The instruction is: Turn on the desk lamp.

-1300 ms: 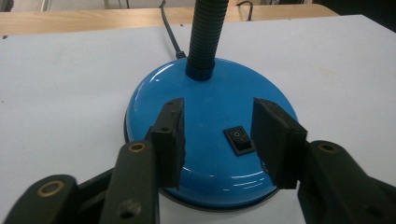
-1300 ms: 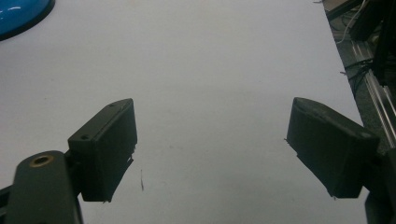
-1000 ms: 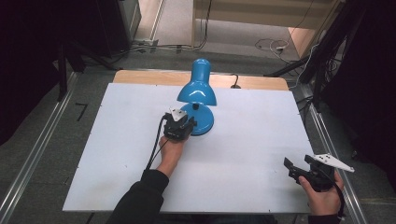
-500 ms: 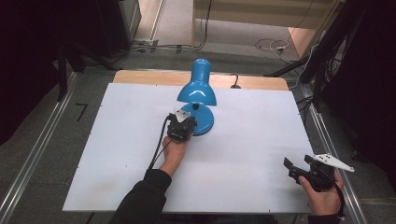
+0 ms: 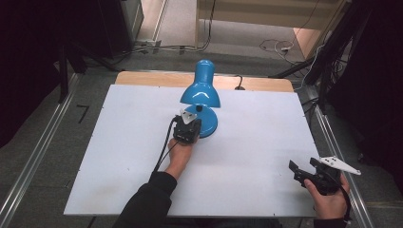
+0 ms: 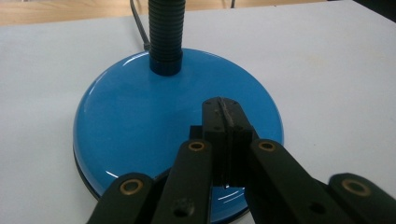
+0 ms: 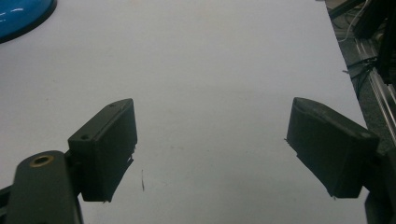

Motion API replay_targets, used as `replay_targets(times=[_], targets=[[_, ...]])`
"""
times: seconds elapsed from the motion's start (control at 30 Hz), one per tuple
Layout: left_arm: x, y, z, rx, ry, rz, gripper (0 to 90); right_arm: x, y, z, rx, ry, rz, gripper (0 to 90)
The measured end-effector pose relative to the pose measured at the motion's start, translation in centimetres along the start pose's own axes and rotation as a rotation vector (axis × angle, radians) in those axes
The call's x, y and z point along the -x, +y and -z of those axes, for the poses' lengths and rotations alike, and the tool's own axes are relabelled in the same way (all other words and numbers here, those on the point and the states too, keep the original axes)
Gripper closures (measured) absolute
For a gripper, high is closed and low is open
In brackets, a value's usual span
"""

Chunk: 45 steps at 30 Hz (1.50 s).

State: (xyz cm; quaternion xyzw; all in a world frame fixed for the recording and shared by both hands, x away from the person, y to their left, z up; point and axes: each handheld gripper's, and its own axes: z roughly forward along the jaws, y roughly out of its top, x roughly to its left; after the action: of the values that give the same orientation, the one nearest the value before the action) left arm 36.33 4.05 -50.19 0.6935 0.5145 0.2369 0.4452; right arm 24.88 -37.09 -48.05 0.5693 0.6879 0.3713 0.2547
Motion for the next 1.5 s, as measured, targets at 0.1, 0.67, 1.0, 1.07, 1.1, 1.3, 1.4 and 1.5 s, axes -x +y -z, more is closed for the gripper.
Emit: replay_targets(times=[0.1,0.67,1.0,1.07,1.1,1.3,1.4,1.5], targets=[[0.12,-0.07,-0.06,-0.004,-0.002,-0.001,90.0,-0.02,0.00,0.03,0.000,0.000,-0.003,14.7],[-0.09,-0.16,-0.05,-0.006,0.004,0.025,90.0,0.01,-0.01,0.02,0.000,0.002,-0.001,14.7],[-0.09,-0.37,0.02,-0.005,0.005,0.043,90.0,-0.02,-0.03,0.07,-0.001,0.002,-0.002,14.7],[-0.07,-0.41,0.06,-0.004,0.007,0.043,90.0,-0.03,-0.03,0.09,-0.002,0.001,-0.005,14.7],[-0.08,-0.48,0.06,-0.011,0.008,0.043,90.0,-0.02,-0.04,0.11,-0.002,0.002,-0.006,14.7],[-0.10,-0.61,0.23,-0.009,0.003,0.044,90.0,-0.07,-0.03,0.07,-0.001,0.001,-0.003,14.7],[-0.19,-0.58,0.22,-0.008,0.004,0.054,90.0,-0.08,-0.02,0.11,0.000,0.001,-0.004,14.7],[-0.19,-0.64,0.31,-0.003,0.014,0.032,90.0,0.05,-0.04,0.06,-0.003,-0.001,-0.006,14.7]])
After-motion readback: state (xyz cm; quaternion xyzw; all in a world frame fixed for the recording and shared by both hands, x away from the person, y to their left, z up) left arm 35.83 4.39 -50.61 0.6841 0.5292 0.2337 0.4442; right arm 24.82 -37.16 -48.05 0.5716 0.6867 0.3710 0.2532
